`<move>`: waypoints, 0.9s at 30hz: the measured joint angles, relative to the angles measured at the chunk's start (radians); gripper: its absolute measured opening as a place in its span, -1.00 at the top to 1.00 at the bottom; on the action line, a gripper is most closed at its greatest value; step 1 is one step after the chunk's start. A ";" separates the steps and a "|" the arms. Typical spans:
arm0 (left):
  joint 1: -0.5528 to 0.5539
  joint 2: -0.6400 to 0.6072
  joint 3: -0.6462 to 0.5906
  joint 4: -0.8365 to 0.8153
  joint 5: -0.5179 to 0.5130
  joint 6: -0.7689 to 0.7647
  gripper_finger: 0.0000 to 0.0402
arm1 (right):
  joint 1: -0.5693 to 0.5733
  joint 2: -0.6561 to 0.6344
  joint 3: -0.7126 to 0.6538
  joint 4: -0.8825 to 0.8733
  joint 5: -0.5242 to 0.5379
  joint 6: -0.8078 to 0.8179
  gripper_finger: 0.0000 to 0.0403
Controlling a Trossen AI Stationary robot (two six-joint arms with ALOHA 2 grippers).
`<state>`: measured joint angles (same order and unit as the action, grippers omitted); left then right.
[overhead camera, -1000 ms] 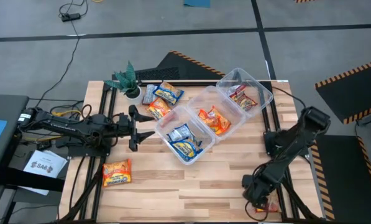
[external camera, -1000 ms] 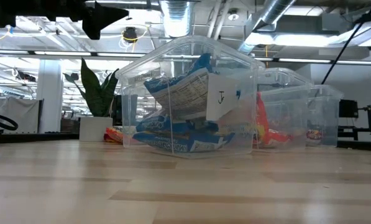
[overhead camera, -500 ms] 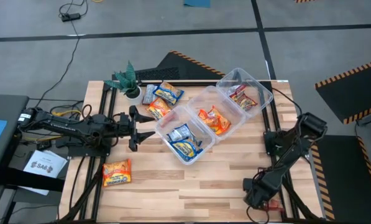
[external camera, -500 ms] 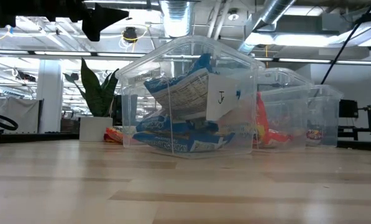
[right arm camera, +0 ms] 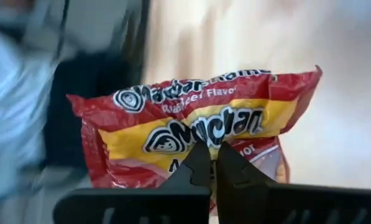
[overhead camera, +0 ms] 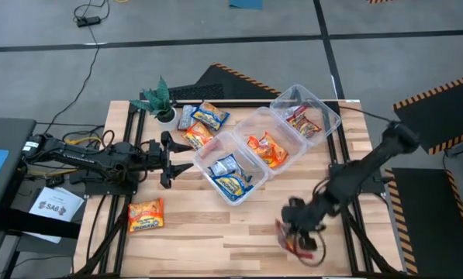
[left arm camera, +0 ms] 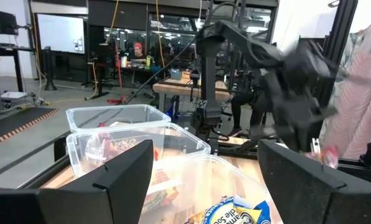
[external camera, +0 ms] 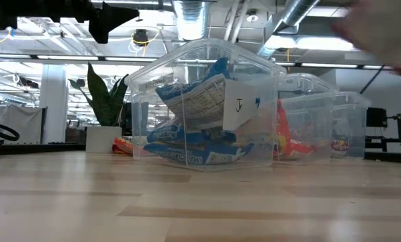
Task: Sort Maruchan noodles
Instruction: Put the red noodle pack into the top right transparent bin
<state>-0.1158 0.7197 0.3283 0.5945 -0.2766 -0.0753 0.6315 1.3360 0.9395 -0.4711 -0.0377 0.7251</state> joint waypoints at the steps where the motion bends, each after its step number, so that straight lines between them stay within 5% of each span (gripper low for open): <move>1: 0.000 0.000 0.000 0.000 0.000 0.000 -0.37 | -0.022 -0.040 0.000 0.000 0.050 -0.044 0.95; 8: 0.000 0.000 0.000 0.003 0.000 0.000 -0.37 | -0.174 -0.333 0.000 -0.161 0.562 -0.333 0.95; 12: 0.000 0.000 0.000 0.008 -0.002 0.000 -0.37 | -0.301 -0.440 0.000 -0.271 0.941 -0.352 0.95; 15: 0.000 0.000 0.000 0.008 -0.024 0.000 -0.37 | -0.428 -0.476 0.000 -0.351 1.123 -0.273 0.95; 23: 0.000 0.000 0.000 0.008 -0.027 0.000 -0.37 | -0.767 -0.448 -0.016 -0.413 1.158 -0.202 0.95; 27: 0.000 0.000 0.000 0.008 -0.027 0.000 -0.37 | -0.859 -0.418 -0.016 -0.405 1.108 -0.201 0.75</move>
<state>-0.1154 0.7199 0.3283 0.6027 -0.3035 -0.0752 -0.2276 0.9177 0.9237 -0.8756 1.0700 0.5240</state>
